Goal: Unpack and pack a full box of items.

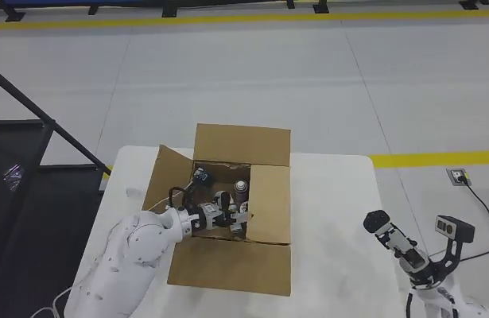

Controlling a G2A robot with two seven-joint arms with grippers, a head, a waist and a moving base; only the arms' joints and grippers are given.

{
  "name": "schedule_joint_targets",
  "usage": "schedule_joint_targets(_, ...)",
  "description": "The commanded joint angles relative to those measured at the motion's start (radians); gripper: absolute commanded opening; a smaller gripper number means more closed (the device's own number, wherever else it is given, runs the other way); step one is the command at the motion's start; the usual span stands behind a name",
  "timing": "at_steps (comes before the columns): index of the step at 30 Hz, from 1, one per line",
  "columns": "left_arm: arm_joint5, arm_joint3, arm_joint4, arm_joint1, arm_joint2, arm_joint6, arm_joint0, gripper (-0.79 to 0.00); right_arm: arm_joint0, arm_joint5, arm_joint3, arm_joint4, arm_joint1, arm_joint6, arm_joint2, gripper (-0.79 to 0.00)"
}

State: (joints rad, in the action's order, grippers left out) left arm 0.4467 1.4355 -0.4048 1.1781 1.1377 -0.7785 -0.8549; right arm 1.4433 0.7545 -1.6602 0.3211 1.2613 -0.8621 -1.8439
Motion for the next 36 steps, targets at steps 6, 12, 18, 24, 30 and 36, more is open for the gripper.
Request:
schedule_joint_targets(6, 0.006, -0.158, 0.077, 0.031, -0.113, -0.027, 0.099, 0.000, 0.008, -0.008, 0.005, 0.004, -0.011, 0.011, -0.009, 0.000)
schedule_joint_targets(12, 0.038, -0.232, 0.144, 0.054, -0.172, -0.035, 0.150, 0.000, 0.013, -0.013, 0.008, 0.000, -0.019, 0.021, -0.009, 0.000)
schedule_joint_targets(18, 0.063, -0.210, 0.197, 0.056, -0.172, -0.050, 0.157, 0.000, 0.016, -0.009, 0.013, 0.003, -0.026, 0.029, -0.003, 0.000)
schedule_joint_targets(24, 0.055, -0.090, 0.193, 0.046, -0.144, -0.032, 0.120, 0.000, 0.012, -0.005, 0.012, 0.007, -0.033, 0.034, 0.005, 0.000)
schedule_joint_targets(30, 0.002, 0.031, 0.094, 0.045, -0.146, 0.069, 0.076, 0.000, 0.018, 0.015, 0.001, 0.005, -0.041, 0.051, -0.006, 0.000)
schedule_joint_targets(36, -0.023, 0.043, 0.055, 0.065, -0.199, 0.182, 0.081, 0.000, 0.060, 0.063, -0.025, 0.005, -0.045, 0.087, -0.030, 0.000)
